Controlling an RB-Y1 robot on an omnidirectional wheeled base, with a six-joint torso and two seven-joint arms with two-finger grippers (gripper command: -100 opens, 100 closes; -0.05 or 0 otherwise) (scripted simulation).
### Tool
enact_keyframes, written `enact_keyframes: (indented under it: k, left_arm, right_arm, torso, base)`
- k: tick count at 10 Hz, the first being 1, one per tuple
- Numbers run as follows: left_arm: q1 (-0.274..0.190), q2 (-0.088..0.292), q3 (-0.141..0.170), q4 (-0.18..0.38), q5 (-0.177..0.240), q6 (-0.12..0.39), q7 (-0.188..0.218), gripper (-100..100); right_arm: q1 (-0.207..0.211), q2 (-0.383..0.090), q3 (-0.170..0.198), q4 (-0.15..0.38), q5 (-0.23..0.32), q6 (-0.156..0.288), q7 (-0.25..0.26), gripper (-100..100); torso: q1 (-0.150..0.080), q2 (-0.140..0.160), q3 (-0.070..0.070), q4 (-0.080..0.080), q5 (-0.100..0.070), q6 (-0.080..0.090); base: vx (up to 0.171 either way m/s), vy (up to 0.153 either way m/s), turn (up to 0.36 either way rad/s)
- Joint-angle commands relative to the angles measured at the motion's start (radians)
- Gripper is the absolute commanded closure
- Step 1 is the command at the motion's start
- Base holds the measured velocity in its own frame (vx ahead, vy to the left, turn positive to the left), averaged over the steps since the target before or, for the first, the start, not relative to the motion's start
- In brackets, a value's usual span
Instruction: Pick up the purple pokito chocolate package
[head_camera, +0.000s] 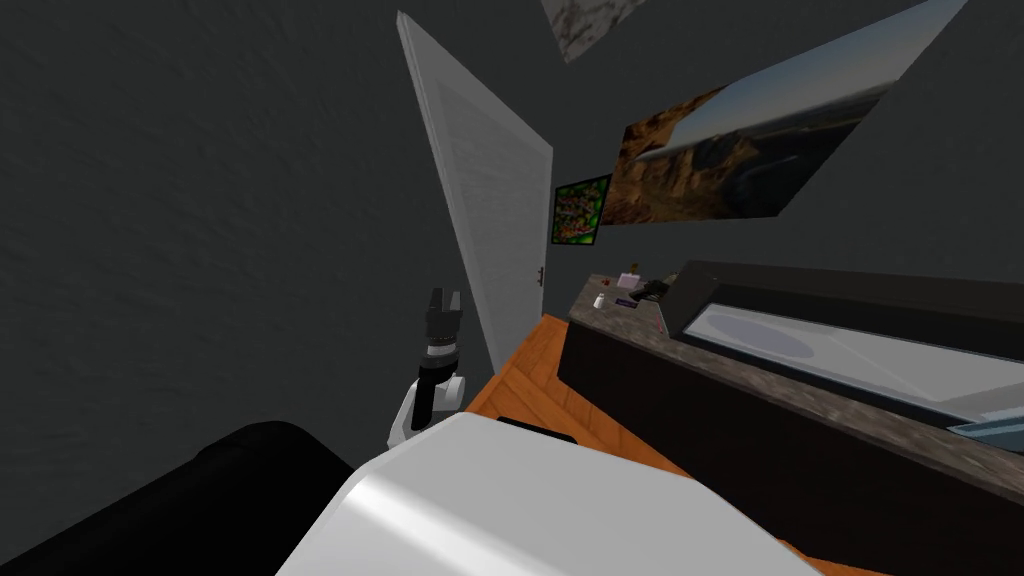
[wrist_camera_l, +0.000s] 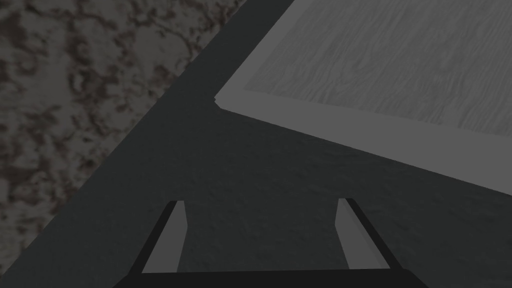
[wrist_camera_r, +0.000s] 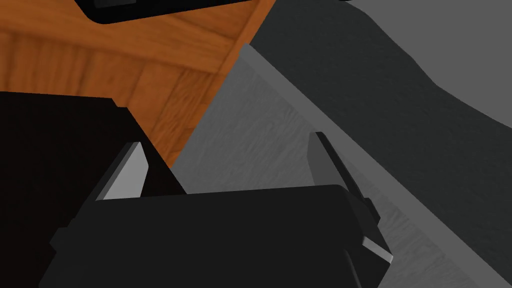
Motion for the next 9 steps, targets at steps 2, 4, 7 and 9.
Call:
enact_keyframes:
  k: [2, 4, 7, 9]
  left_arm:
    - [0.0, 0.0, 0.0, 0.0, 0.0, 0.0, 0.0, 0]
    - [0.0, 0.0, 0.0, 0.0, 0.0, 0.0, 0.0, 0]
    - [0.0, 0.0, 0.0, 0.0, 0.0, 0.0, 0.0, 0]
    - [0.0, 0.0, 0.0, 0.0, 0.0, 0.0, 0.0, 0]
  right_arm:
    - [-0.029, -0.06, 0.02, 0.08, 0.014, -0.006, 0.015, -100]
    - [-0.05, -0.116, 0.031, 0.134, 0.025, -0.009, 0.028, -100]
    - [-0.072, -0.174, 0.042, 0.194, 0.037, -0.011, 0.042, -100]
    - [-0.095, -0.216, 0.052, 0.247, 0.05, -0.013, 0.055, -100]
  torso:
    - [-0.001, 0.0, 0.0, 0.0, 0.0, 0.001]
    - [-0.001, -0.001, -0.001, 0.0, 0.0, 0.001]
    - [-0.002, -0.003, -0.002, -0.001, 0.0, 0.0]
    - [-0.001, -0.005, -0.003, -0.001, 0.0, 0.0]
  base:
    - [0.044, 0.072, 0.154]
    - [0.059, 0.064, 0.128]
    - [0.075, 0.047, 0.146]
    - [0.109, 0.052, 0.16]
